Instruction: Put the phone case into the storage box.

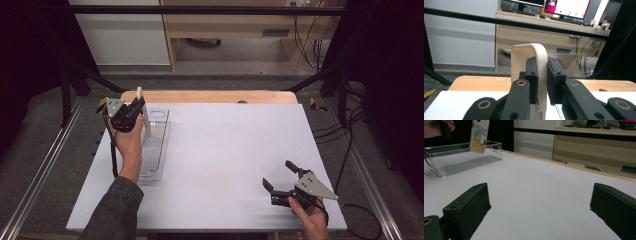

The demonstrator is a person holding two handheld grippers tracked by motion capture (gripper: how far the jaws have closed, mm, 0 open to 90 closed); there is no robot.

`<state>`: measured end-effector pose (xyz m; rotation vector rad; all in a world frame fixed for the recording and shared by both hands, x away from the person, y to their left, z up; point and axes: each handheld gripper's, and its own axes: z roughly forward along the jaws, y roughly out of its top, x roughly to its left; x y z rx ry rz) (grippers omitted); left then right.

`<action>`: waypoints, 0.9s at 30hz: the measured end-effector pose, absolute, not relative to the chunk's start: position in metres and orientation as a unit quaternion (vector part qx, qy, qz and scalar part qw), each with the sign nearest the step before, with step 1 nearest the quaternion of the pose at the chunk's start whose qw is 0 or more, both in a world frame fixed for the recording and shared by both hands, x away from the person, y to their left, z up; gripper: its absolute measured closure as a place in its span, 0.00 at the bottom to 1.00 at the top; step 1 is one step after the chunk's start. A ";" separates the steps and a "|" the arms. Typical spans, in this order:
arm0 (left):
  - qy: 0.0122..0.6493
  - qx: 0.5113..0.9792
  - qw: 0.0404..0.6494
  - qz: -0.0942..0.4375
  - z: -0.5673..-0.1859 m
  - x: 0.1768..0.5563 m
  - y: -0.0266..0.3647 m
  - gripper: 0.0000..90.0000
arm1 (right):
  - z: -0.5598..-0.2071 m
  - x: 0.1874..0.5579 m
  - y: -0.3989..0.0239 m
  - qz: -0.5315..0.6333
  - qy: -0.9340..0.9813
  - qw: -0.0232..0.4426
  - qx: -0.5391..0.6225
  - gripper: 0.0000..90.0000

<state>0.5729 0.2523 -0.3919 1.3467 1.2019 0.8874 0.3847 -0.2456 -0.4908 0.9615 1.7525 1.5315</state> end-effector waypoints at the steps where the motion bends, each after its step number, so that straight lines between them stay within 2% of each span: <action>1: 0.505 0.565 0.536 0.373 -0.392 0.573 0.252 0.89 | -0.491 0.385 -0.246 0.578 0.662 0.306 0.365 0.03; 27: 0.514 0.560 0.528 0.379 -0.400 0.581 0.255 0.89 | -0.494 0.386 -0.246 0.575 0.666 0.303 0.366 0.03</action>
